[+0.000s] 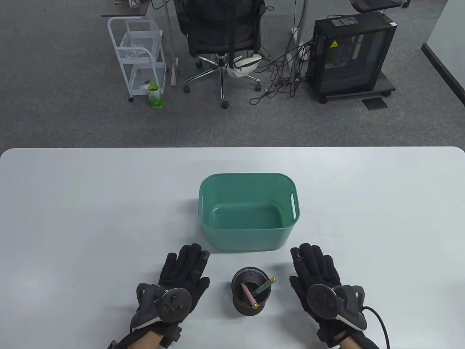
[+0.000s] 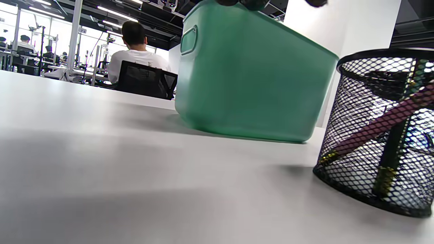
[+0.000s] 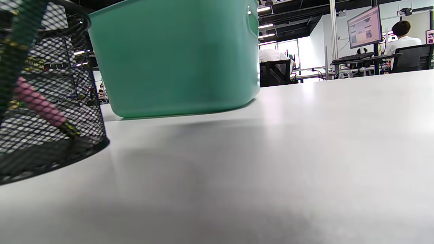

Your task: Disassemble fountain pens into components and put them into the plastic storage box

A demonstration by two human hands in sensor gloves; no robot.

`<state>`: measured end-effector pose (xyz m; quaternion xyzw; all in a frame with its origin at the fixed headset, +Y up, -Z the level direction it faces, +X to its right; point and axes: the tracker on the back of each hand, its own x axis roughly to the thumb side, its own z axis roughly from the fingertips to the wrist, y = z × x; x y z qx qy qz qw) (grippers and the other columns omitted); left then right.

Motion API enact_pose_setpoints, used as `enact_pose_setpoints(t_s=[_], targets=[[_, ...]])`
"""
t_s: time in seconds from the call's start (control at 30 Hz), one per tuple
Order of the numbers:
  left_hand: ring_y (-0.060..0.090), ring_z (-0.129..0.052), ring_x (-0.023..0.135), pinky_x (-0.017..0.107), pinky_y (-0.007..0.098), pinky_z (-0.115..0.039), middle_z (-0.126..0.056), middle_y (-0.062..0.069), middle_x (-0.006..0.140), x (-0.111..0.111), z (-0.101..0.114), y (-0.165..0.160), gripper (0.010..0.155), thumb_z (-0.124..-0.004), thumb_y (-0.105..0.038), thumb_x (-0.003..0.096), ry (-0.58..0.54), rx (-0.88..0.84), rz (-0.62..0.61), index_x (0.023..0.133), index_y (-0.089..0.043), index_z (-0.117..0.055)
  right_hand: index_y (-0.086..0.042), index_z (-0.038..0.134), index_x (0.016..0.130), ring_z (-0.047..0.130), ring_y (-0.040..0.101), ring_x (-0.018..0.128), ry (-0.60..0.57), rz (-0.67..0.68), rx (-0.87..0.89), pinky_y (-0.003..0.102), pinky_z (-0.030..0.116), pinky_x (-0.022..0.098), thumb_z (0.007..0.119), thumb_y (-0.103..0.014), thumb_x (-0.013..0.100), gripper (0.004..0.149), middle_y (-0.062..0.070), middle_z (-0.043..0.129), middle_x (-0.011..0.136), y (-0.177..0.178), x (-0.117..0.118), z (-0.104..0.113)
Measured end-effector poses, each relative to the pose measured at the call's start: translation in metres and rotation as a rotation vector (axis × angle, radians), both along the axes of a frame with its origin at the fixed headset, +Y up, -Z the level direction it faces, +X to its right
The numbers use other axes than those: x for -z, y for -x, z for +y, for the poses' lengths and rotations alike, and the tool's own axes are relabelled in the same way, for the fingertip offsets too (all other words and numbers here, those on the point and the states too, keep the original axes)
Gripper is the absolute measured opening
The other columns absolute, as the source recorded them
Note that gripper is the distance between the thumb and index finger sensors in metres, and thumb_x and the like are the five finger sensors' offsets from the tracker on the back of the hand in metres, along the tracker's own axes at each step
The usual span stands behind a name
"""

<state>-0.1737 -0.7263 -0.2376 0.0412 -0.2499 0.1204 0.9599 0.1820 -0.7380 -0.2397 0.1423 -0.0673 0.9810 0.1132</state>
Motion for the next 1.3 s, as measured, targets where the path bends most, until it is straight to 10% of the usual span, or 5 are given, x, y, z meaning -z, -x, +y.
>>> enact_pose_setpoints(t_s=[1.0,1.3], targets=[[0.038,-0.037,0.121,0.085,0.060,-0.020,-0.039,0.015,0.132,-0.039,0.023,-0.063,0.066,-0.049,-0.050,0.0701,-0.151,0.074,-0.328,0.126,-0.014,-0.045,-0.019,0.034,0.120,0.028,0.036,0.111,0.003,0.013,0.023,0.049,0.027,0.082,0.052,-0.045,0.060,0.067,0.010,0.022,0.122,0.000,-0.003,0.000],[0.035,-0.062,0.113,0.086,0.062,-0.030,-0.065,0.014,0.124,-0.046,0.024,-0.092,0.064,-0.067,-0.051,0.0663,-0.200,0.190,-0.436,0.118,-0.013,-0.062,-0.019,0.034,0.120,0.028,0.036,0.111,0.018,0.012,0.023,0.049,0.027,0.082,0.052,-0.045,0.060,0.068,0.010,0.022,0.121,-0.001,-0.004,-0.001]])
